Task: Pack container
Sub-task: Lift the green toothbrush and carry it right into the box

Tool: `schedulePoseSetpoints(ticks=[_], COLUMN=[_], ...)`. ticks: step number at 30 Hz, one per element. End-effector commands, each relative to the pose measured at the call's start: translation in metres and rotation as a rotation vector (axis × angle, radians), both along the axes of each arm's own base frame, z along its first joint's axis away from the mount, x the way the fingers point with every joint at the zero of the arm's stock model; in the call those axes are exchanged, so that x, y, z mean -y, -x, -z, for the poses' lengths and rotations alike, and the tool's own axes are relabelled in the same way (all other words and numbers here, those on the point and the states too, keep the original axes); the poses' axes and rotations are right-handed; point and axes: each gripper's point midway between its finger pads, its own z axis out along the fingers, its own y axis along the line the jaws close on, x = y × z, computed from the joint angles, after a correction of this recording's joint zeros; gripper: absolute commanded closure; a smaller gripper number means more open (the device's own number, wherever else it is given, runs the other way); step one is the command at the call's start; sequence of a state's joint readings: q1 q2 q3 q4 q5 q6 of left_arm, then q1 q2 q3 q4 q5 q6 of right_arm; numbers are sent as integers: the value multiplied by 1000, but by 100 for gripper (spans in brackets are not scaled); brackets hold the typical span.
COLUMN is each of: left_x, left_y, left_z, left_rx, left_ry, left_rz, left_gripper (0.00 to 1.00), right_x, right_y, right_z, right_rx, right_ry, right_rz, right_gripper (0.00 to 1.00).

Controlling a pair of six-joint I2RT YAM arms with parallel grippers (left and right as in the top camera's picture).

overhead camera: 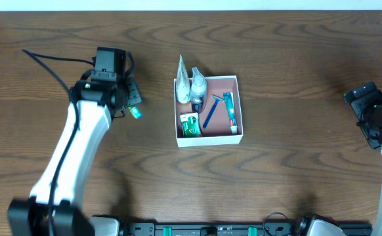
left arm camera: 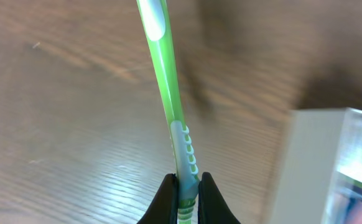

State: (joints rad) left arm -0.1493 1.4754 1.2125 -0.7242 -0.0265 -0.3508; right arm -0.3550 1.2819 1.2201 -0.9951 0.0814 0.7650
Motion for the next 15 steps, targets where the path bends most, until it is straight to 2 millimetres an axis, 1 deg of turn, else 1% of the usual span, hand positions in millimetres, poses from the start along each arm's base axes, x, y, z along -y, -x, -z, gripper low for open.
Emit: schedulePoseSetpoints(ticks=[1, 3, 8, 12, 15], left_x=[36, 58, 113, 156, 182], left_y=[7, 17, 45, 63, 71], left_z=[-42, -60, -92, -107, -113], left_rx=[112, 162, 258, 317, 349], left_ry=[50, 68, 110, 150, 170], left_rz=[136, 202, 373, 503, 571], left_gripper=[94, 94, 94, 94, 94], right_x=[3, 3, 3, 3, 3], right_y=[0, 0, 0, 0, 0], right_z=[-3, -3, -3, -3, -3], right_rx=[2, 2, 2, 2, 2], right_ry=[12, 12, 12, 12, 12], right_rz=[-3, -3, -3, -3, -3], right_gripper=[1, 1, 1, 1, 1])
